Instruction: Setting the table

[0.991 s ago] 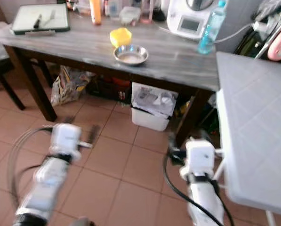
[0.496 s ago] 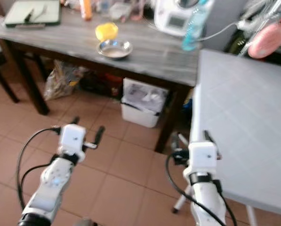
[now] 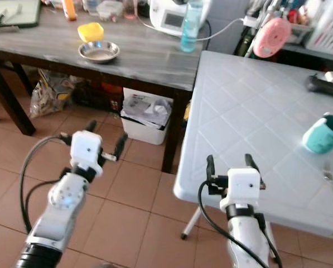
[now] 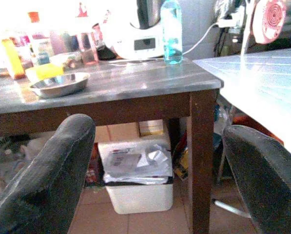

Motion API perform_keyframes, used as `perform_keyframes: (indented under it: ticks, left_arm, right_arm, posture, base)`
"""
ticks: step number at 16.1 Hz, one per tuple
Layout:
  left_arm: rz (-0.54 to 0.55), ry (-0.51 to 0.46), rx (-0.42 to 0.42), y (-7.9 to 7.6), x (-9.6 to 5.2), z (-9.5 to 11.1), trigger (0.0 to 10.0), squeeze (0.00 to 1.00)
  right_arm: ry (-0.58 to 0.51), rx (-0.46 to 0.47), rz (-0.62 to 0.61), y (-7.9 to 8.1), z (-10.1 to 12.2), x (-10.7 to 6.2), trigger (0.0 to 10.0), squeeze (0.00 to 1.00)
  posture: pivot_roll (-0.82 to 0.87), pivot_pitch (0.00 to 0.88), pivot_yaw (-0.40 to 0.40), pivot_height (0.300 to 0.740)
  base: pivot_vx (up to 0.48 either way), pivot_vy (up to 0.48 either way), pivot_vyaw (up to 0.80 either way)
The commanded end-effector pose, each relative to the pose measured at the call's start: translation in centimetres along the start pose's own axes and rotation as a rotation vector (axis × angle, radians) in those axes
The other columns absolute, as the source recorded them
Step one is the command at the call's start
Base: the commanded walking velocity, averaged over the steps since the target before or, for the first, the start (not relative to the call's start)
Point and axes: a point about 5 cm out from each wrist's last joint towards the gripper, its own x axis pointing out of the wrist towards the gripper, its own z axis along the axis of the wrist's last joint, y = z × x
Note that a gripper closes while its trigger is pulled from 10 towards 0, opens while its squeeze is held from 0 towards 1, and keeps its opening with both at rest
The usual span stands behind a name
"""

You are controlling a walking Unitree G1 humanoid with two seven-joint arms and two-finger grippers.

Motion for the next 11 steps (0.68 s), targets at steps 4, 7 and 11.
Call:
perform_keyframes:
  ticks: [4, 7, 11]
  left_arm:
    - [-0.011, 0.011, -0.006, -0.1, 0.0, 0.1, 10.0, 0.0]
    - [-0.022, 0.009, -0.011, -0.2, 0.1, 0.3, 10.0, 0.0]
    - [-0.047, 0.024, -0.018, -0.8, 0.8, -0.1, 10.0, 0.0]
  right_arm:
    - [-0.019, -0.01, -0.012, -0.3, 0.5, 0.0, 10.0, 0.0]
    - [-0.022, -0.016, -0.019, -0.4, 0.5, 0.0, 10.0, 0.0]
    - [-0.036, -0.047, -0.062, -1.2, 0.7, 0.6, 10.0, 0.0]
  posture:
    - [0.19, 0.122, -0.073, 0.74]
    - [0.2, 0.119, -0.081, 0.74]
    - [0.2, 0.114, -0.077, 0.74]
  base:
    - [0.0, -0.325, 0.0]
    - [0.0, -0.331, 0.0]
    - [0.0, -0.333, 0.0]
